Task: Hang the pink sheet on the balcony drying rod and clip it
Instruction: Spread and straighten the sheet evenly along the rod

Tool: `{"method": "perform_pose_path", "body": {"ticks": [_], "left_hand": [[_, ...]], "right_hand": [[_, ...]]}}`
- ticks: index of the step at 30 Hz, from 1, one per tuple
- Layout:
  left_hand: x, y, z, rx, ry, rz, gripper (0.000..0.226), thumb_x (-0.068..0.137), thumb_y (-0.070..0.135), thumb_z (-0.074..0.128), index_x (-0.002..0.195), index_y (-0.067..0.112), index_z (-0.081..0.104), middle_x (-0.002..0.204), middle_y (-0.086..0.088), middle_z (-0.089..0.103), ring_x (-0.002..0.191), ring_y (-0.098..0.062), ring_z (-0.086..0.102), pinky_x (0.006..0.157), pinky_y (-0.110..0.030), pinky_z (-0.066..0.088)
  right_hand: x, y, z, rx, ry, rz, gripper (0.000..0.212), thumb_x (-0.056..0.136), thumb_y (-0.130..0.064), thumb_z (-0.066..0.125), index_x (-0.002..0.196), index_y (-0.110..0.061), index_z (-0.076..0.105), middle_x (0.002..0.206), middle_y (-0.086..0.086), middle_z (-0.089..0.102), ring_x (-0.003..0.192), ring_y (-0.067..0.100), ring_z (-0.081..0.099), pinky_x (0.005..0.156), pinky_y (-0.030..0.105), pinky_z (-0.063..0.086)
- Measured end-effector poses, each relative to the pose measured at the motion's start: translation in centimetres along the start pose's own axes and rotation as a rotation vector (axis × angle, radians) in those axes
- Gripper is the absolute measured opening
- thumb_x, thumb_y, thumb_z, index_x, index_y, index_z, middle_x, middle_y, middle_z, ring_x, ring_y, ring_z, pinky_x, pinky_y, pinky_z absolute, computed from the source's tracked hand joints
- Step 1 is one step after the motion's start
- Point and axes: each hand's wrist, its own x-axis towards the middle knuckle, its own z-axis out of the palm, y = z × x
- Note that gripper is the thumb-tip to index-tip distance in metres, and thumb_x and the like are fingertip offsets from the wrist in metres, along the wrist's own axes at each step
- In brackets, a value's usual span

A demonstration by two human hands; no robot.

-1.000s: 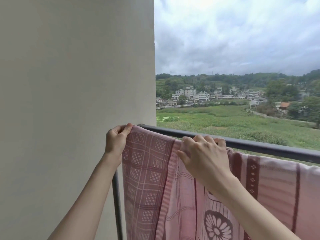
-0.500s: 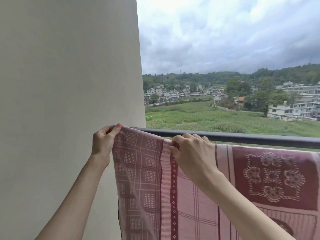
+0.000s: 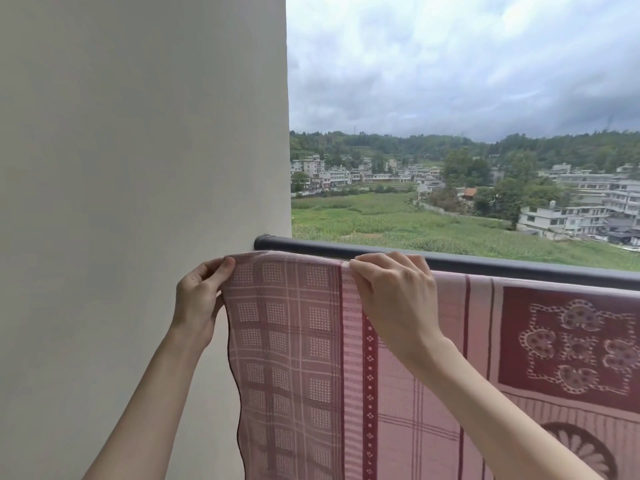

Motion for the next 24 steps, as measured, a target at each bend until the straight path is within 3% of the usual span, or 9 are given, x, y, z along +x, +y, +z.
{"method": "perform_pose_path", "body": {"ticks": [4,6,8,11,14,16,20,24], "left_hand": [[-1.7,-0.2,0.4,-0.002,0.039,0.083,0.004,0.086,0.02,0.061,0.085,0.016,0.063,0.083,0.0,0.063,0.074,-0.011,0.058,0.061,-0.021,0.048],[-3.7,-1.3,0.4,0.004,0.017,0.073,0.015,0.084,0.028,0.061,0.093,0.016,0.062,0.089,0.0,0.064,0.081,-0.014,0.06,0.068,-0.026,0.048],[-6.1,-2.9,0.2,0.059,-0.018,0.041,0.031,0.08,0.035,0.061,0.103,0.016,0.059,0.094,0.001,0.066,0.083,-0.015,0.063,0.069,-0.027,0.051],[-10.2,-6.5,-0.7,0.157,-0.034,-0.006,0.026,0.08,0.031,0.065,0.101,0.015,0.059,0.092,0.001,0.067,0.078,-0.014,0.064,0.063,-0.023,0.052],[-15.4,-10.9,-1.9,0.247,-0.121,-0.102,0.021,0.073,0.025,0.073,0.091,0.018,0.065,0.084,0.005,0.07,0.075,-0.011,0.066,0.063,-0.021,0.051],[-18.6,-14.2,-2.9,0.329,-0.127,-0.162,0.014,0.073,0.022,0.072,0.078,0.012,0.064,0.068,0.004,0.065,0.061,-0.01,0.059,0.055,-0.017,0.046],[-25.3,-20.5,-4.8,0.448,-0.034,-0.292,0.053,0.062,0.042,0.064,0.069,-0.007,0.049,0.063,-0.007,0.042,0.06,-0.015,0.035,0.055,-0.029,0.03],[-31.6,-25.3,-6.3,0.515,0.022,-0.426,0.034,0.08,0.018,0.064,0.064,-0.003,0.042,0.061,-0.009,0.042,0.058,-0.017,0.034,0.055,-0.029,0.028]], "right_hand": [[-0.8,0.1,-0.1,0.018,0.111,-0.012,0.006,0.076,-0.009,0.072,0.077,-0.015,0.073,0.083,-0.002,0.074,0.079,0.018,0.069,0.08,0.03,0.048],[-2.7,0.2,-0.1,0.061,0.17,-0.056,0.015,0.085,-0.014,0.059,0.09,-0.015,0.073,0.102,0.002,0.073,0.099,0.022,0.067,0.094,0.036,0.044],[-5.4,0.5,0.2,0.023,0.149,-0.141,0.025,0.091,-0.019,0.05,0.107,-0.017,0.069,0.128,0.009,0.06,0.126,0.027,0.05,0.109,0.045,0.03],[-11.0,1.4,1.0,-0.036,-0.012,-0.177,0.037,0.093,-0.023,0.047,0.129,-0.019,0.054,0.148,0.012,0.034,0.141,0.028,0.025,0.114,0.054,0.02],[-18.5,2.4,1.6,-0.112,-0.257,-0.149,0.044,0.094,-0.032,0.041,0.134,-0.019,0.049,0.151,0.012,0.029,0.142,0.028,0.022,0.112,0.056,0.021],[-23.6,3.1,2.1,-0.14,-0.426,-0.131,0.049,0.091,-0.035,0.039,0.137,-0.019,0.044,0.152,0.012,0.027,0.142,0.029,0.021,0.11,0.056,0.021],[-32.8,4.7,2.0,-0.163,-0.698,-0.065,0.056,0.087,-0.039,0.033,0.139,-0.021,0.041,0.149,0.012,0.034,0.141,0.028,0.019,0.108,0.057,0.019],[-39.6,6.0,1.0,-0.128,-0.854,-0.002,0.053,0.086,-0.039,0.034,0.134,-0.02,0.048,0.146,0.012,0.04,0.138,0.03,0.029,0.107,0.056,0.019]]}}
